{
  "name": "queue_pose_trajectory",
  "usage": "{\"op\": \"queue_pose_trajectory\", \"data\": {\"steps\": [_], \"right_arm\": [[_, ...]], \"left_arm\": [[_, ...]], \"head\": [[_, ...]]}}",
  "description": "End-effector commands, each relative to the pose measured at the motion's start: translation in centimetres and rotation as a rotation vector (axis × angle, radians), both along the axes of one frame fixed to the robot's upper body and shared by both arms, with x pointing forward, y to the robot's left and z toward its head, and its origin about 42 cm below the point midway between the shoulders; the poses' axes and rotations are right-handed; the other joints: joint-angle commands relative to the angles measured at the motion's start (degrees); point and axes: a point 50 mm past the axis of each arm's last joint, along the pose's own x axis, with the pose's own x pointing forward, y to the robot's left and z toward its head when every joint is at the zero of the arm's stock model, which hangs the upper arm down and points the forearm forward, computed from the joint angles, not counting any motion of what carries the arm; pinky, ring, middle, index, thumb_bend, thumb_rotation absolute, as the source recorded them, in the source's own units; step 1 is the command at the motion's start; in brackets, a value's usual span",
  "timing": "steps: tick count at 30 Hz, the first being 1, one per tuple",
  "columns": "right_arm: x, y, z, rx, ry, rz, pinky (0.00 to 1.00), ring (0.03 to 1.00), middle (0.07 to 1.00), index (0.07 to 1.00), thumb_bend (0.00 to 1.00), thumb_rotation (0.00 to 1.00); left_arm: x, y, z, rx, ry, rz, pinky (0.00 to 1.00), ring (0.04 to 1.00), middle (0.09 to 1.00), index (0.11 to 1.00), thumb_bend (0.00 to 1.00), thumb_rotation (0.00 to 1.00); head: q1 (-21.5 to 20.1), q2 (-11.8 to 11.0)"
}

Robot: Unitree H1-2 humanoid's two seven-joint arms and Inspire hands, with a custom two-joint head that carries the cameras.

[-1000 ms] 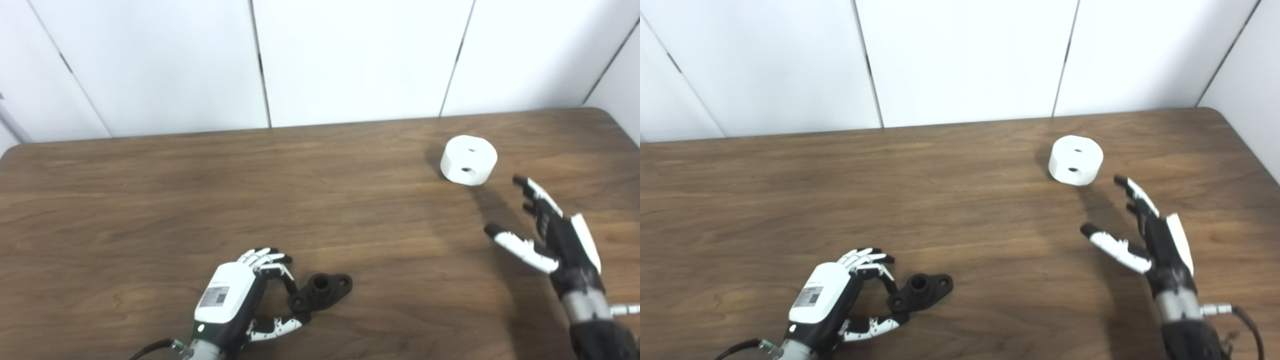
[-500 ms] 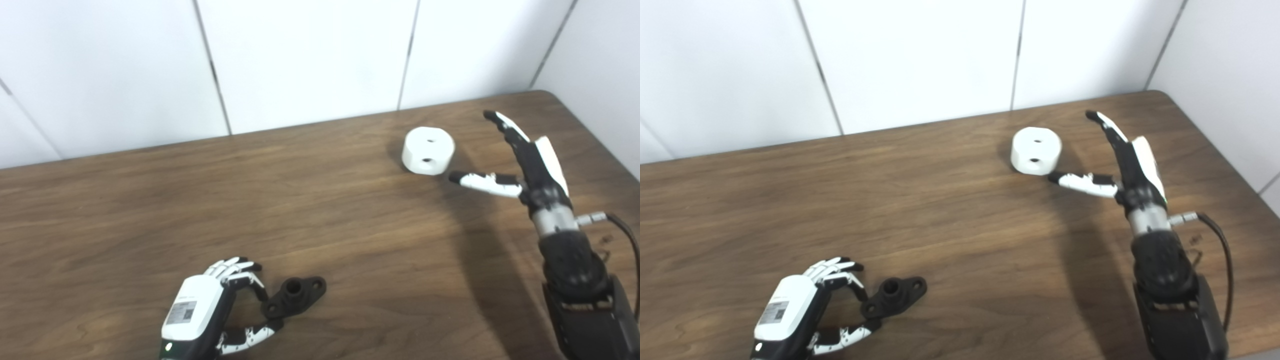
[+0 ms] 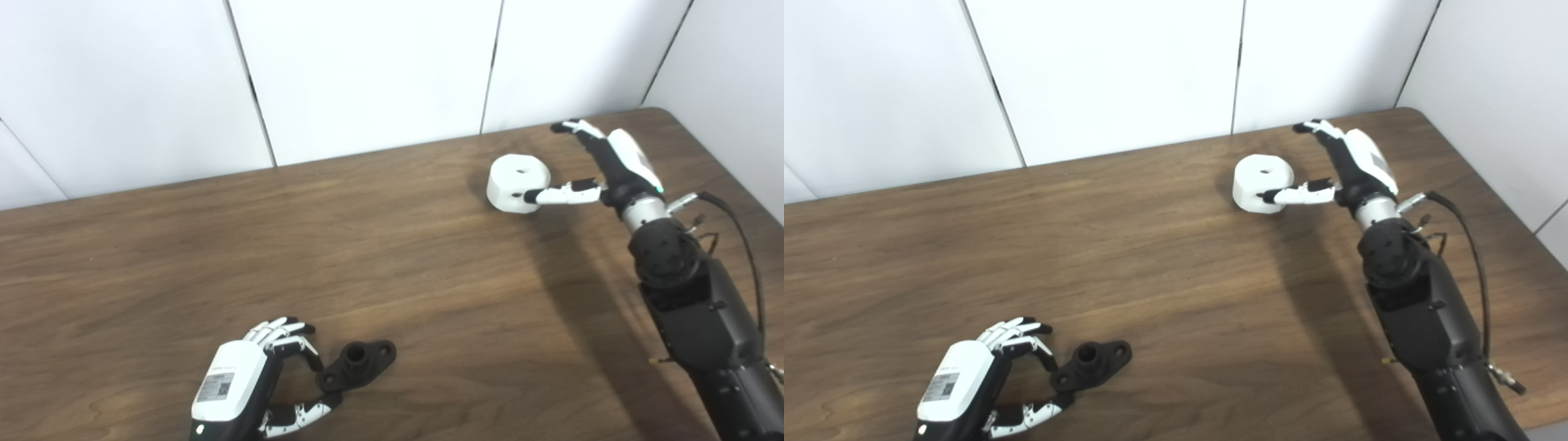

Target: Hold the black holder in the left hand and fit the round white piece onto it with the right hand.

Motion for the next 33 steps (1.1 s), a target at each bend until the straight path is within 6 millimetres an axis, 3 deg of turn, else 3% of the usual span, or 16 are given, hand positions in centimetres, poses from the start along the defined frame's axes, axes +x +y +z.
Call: {"op": "queue_pose_trajectory", "data": {"steps": [1, 10, 33], "right_arm": [[1.5, -0.4, 2.8, -0.058, -0.058, 0.015, 0.89, 0.981, 0.958, 0.829, 0.89, 0.32], [3.5, -0.1, 2.7, -0.103, -0.017, 0.038, 0.86, 0.969, 0.942, 0.795, 0.90, 0.31], [4.2, -0.7, 2.2, -0.115, 0.019, 0.030, 0.87, 0.974, 0.932, 0.741, 0.86, 0.32]], "left_arm": [[-1.1, 2.2, -2.5, 0.087, 0.140, 0.039, 0.85, 0.863, 0.787, 0.488, 0.52, 0.04], [-1.2, 2.1, -2.5, 0.086, 0.136, 0.041, 0.85, 0.859, 0.783, 0.488, 0.52, 0.04], [-1.2, 1.7, -2.3, 0.075, 0.135, 0.048, 0.85, 0.864, 0.786, 0.488, 0.52, 0.04]], "head": [[0.0, 0.1], [-0.2, -0.3], [-0.1, -0.5]]}}
